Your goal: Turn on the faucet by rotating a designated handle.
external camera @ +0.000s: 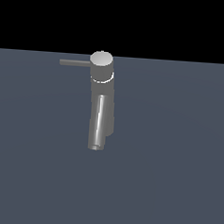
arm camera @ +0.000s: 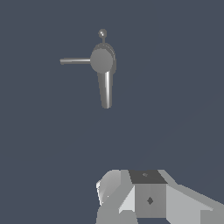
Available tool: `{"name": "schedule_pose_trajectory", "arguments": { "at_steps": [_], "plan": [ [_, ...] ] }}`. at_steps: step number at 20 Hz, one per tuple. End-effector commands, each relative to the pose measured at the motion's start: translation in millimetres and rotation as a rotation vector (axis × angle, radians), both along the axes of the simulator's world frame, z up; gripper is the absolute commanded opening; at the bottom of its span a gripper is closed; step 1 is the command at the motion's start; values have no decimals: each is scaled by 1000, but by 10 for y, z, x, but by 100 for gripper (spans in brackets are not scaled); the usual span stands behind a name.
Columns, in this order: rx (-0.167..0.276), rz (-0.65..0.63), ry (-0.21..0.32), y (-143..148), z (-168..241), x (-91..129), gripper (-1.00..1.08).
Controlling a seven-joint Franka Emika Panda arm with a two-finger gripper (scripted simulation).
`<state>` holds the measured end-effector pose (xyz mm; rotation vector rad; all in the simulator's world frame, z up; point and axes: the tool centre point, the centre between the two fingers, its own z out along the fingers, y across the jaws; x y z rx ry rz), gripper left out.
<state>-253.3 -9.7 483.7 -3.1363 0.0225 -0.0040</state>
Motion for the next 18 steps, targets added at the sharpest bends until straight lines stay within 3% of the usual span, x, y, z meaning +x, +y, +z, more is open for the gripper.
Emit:
{"name": "schedule_pose_trajectory", "arguments": {
  "at_steps": [1,10,18],
  "plan": [
    [0,0,0,0,0,0,-100],
    [16,-52,-15,66,-92,11,-100],
    [58,-188,-54,241,-325,64,-100]
  ]
}}
